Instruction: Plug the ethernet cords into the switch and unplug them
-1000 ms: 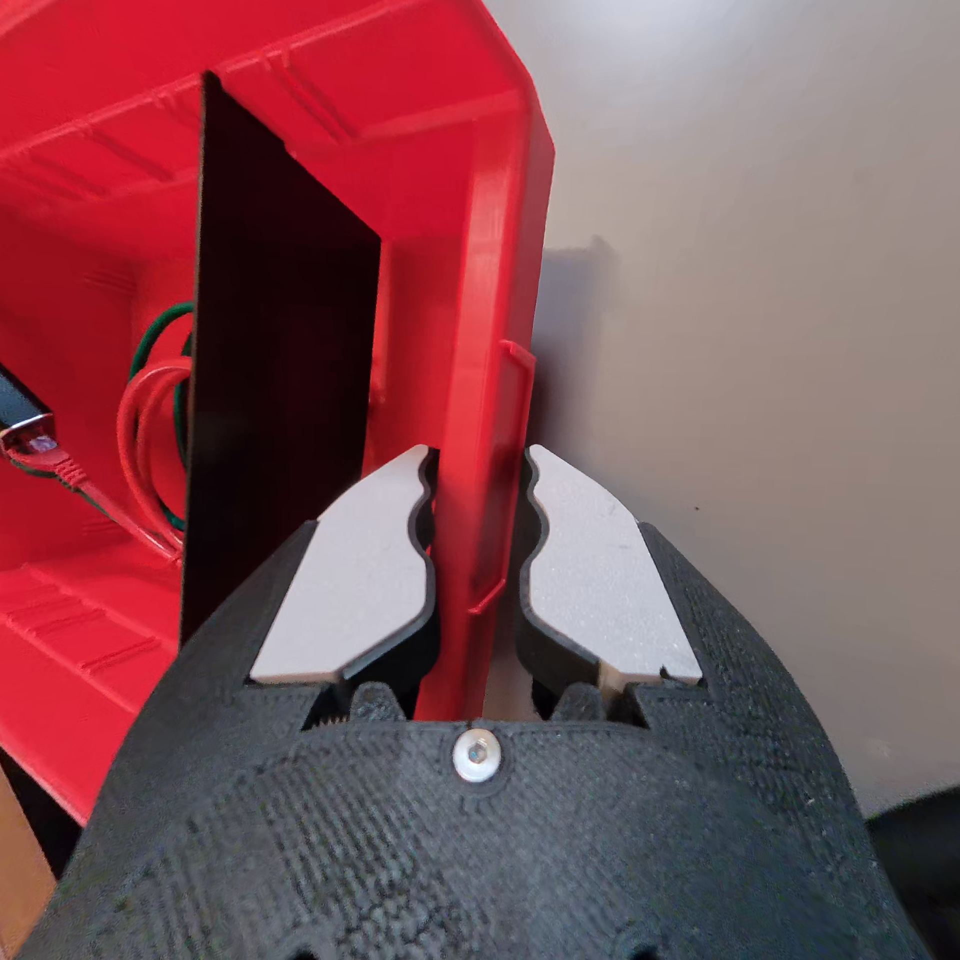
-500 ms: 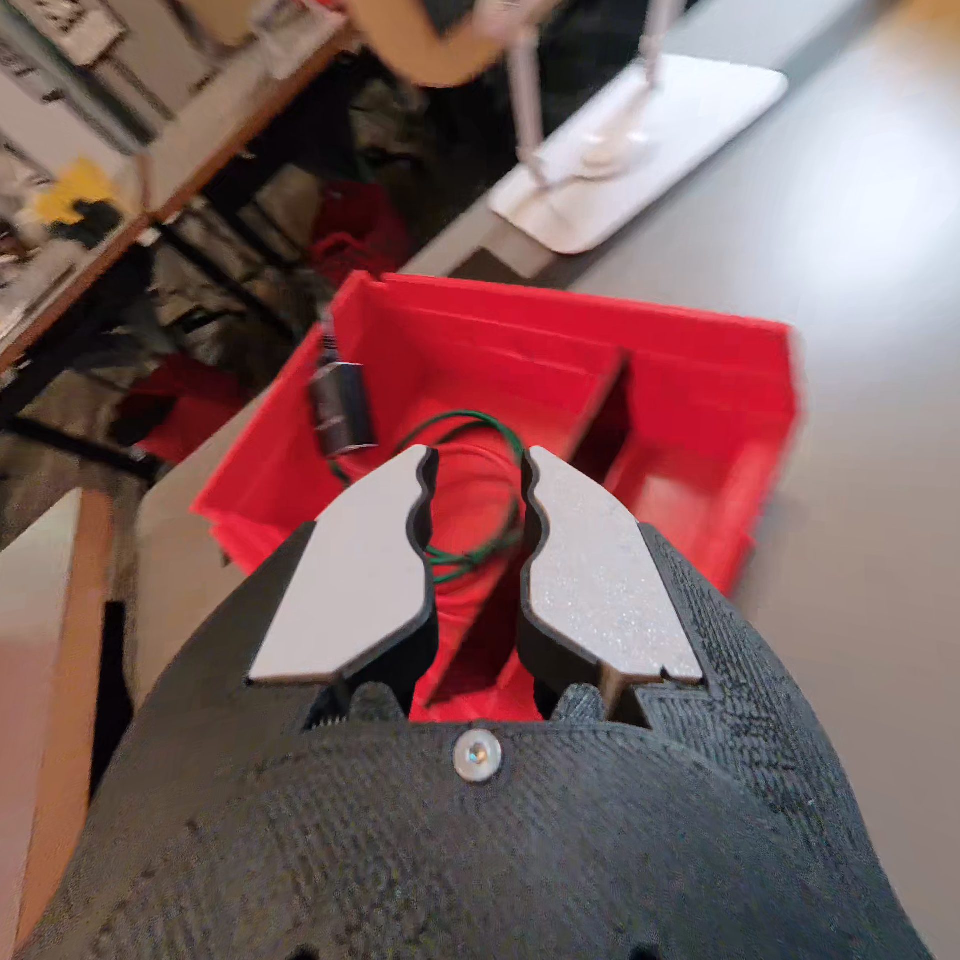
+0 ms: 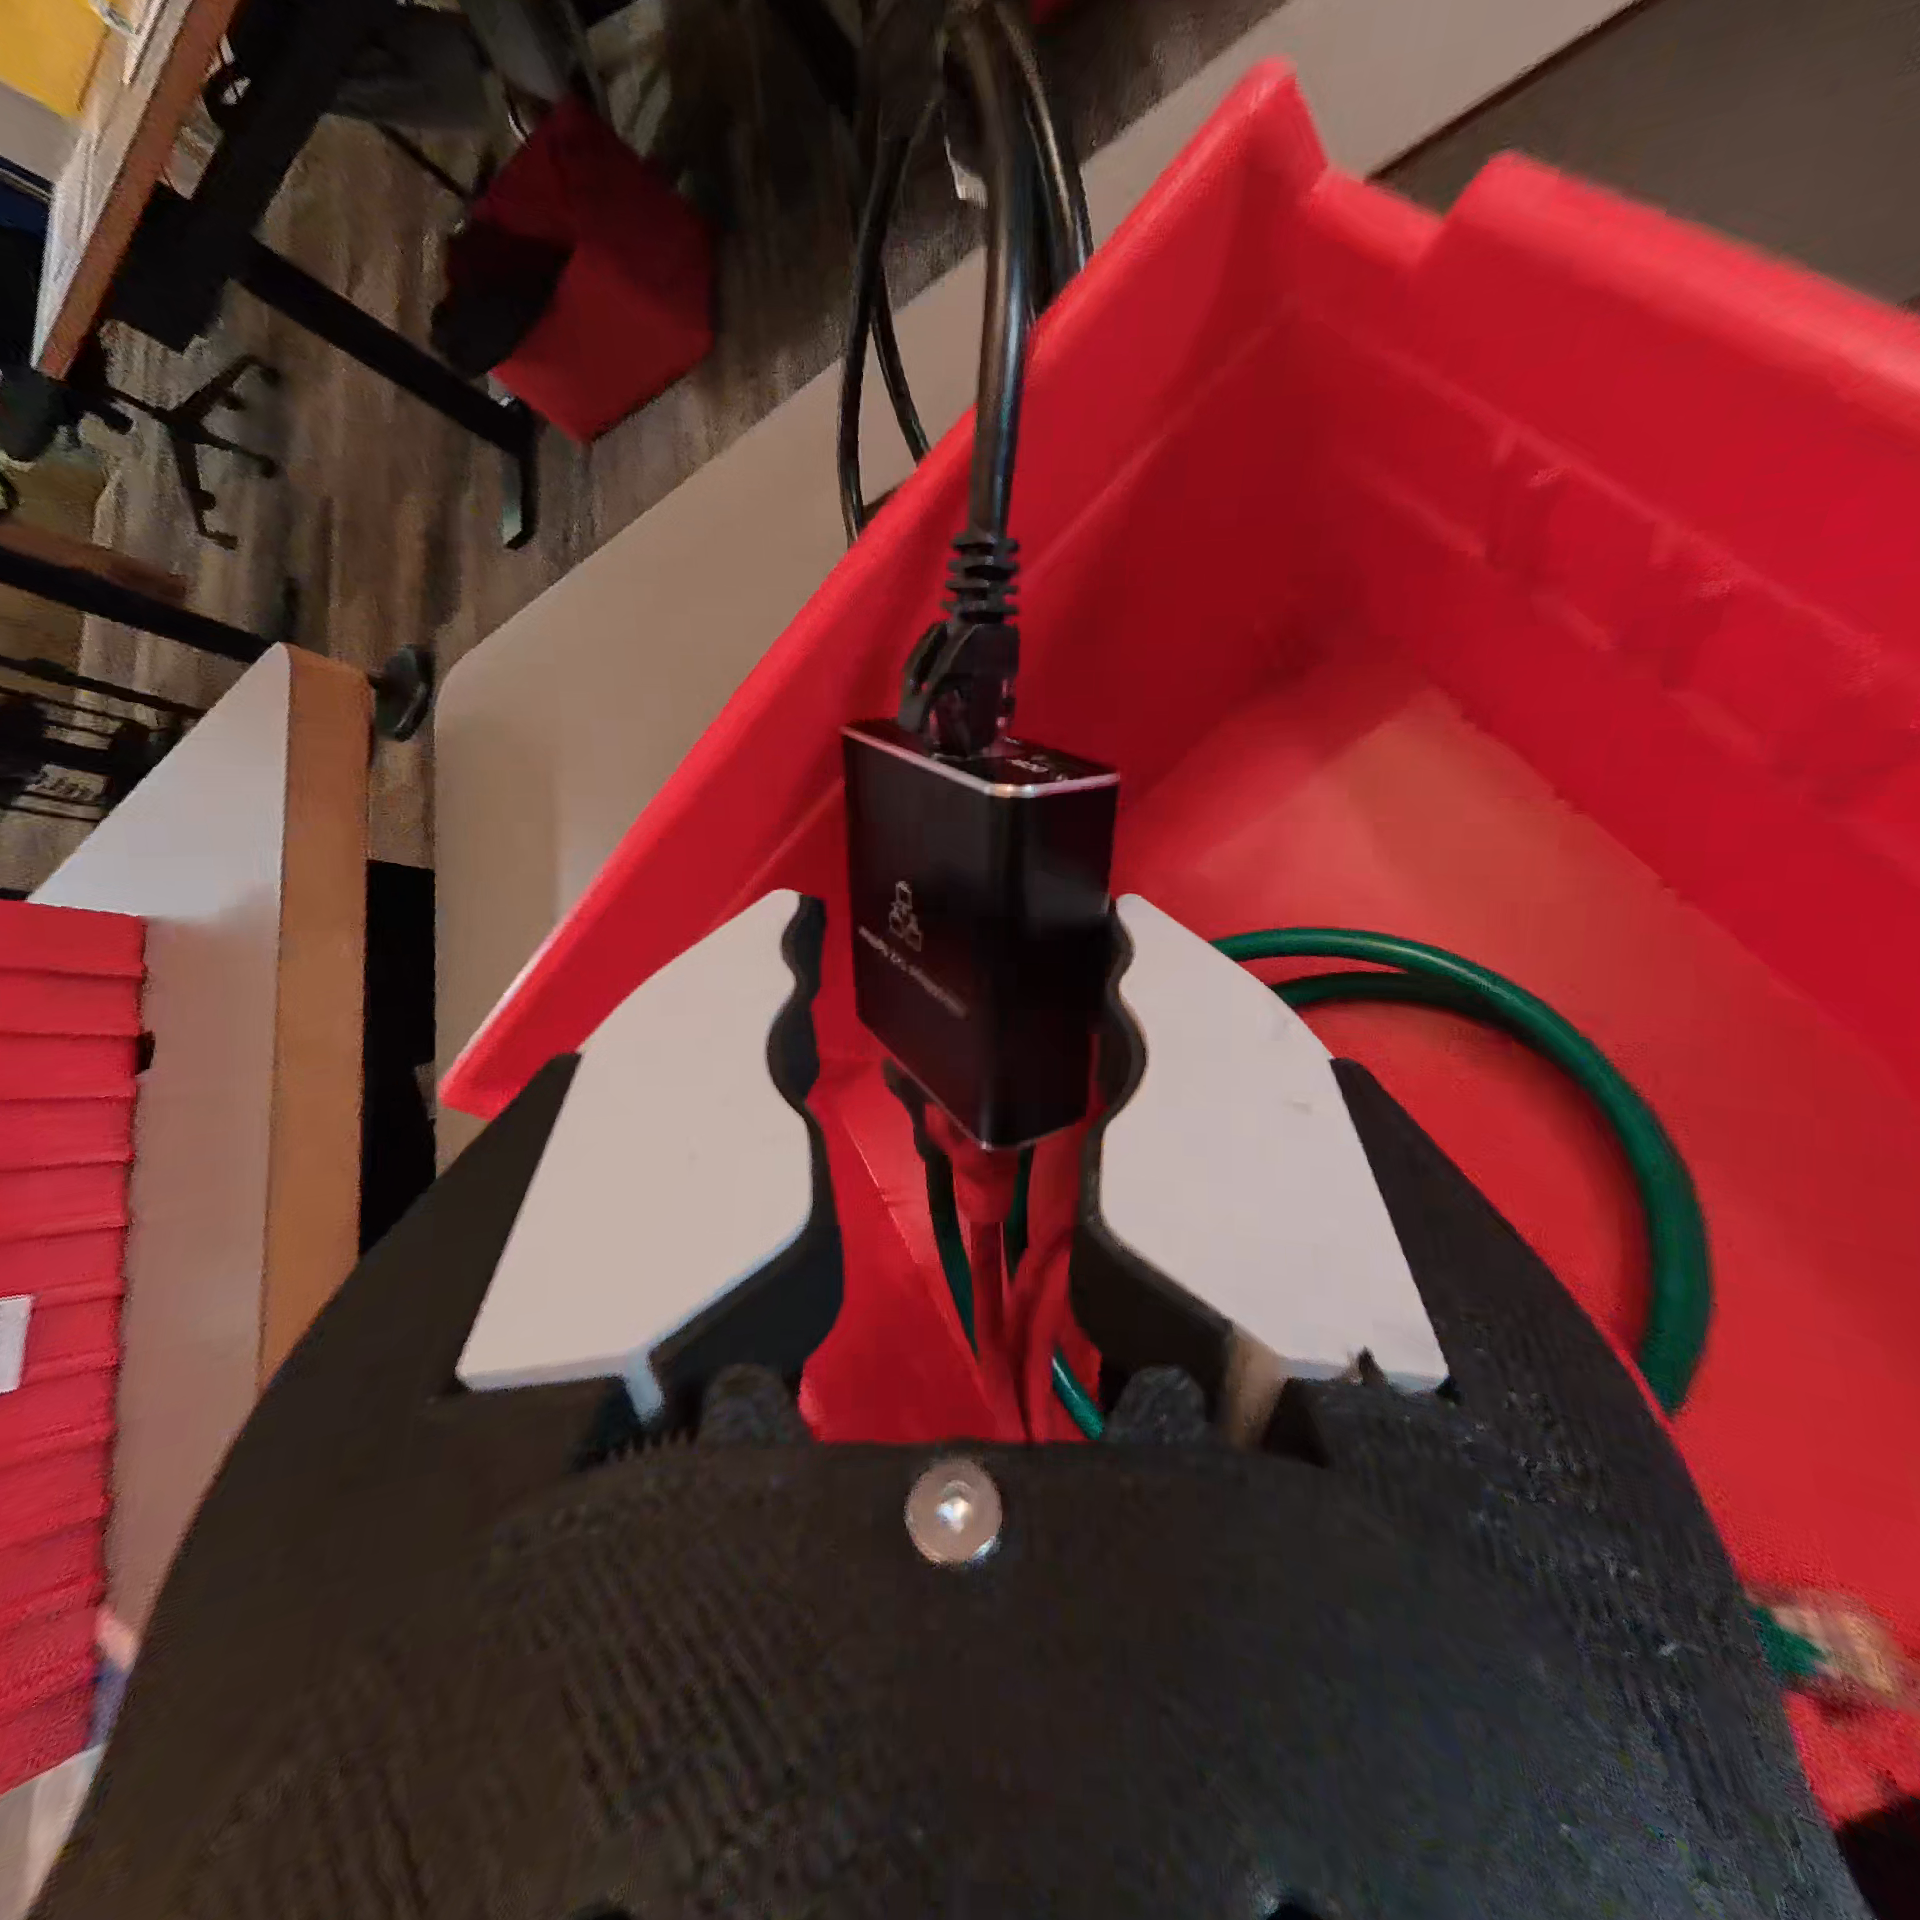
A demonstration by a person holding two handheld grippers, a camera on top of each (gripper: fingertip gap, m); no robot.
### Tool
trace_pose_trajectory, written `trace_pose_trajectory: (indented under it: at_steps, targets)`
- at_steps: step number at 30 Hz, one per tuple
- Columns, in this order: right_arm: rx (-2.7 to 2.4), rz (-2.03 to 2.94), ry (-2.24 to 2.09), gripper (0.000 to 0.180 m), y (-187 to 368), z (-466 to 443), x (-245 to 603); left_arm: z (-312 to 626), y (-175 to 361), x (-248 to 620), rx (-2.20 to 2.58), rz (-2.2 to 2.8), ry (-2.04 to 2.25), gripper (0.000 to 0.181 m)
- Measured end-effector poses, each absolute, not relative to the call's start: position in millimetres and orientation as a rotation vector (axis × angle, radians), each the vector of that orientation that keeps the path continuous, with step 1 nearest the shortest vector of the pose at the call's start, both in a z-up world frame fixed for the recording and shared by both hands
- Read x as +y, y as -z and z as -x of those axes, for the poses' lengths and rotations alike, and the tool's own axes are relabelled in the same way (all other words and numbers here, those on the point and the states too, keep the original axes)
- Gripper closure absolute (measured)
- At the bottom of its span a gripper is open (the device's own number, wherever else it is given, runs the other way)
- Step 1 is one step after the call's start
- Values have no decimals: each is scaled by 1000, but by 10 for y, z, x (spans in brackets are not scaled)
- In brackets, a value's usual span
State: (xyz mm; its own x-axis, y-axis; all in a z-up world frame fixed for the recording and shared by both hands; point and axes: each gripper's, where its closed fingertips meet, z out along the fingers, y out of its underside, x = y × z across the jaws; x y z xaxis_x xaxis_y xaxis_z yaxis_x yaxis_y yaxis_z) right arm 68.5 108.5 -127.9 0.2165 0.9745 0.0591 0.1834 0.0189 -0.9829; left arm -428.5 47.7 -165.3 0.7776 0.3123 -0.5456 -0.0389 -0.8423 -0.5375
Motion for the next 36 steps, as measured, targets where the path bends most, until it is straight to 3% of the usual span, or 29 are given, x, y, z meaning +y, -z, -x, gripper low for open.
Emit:
trace_pose_trajectory:
  at_steps: [6,9,18,28,32,36]
  targets:
    - [-1137,1390,-878,163,1223,-772,1152,4407,1586,483,-51,2439,-1104,151]
    - [-1118,1394,-846,161,1207,-793,1198,4438,1385,430,-23,2408,-1142,153]
    - [-1128,1365,-765,145,1162,-790,1193,4175,89,242,-29,2101,-1047,154]
    - [-1125,1363,-909,125,1027,-704,1055,2888,-1341,-122,164,1661,-847,154]
    - [-1190,1291,-975,118,787,-589,844,2206,-1520,-156,267,1552,-634,155]
    - [-1255,1203,-1039,116,436,-424,619,1595,-1361,-74,342,1506,-364,155]
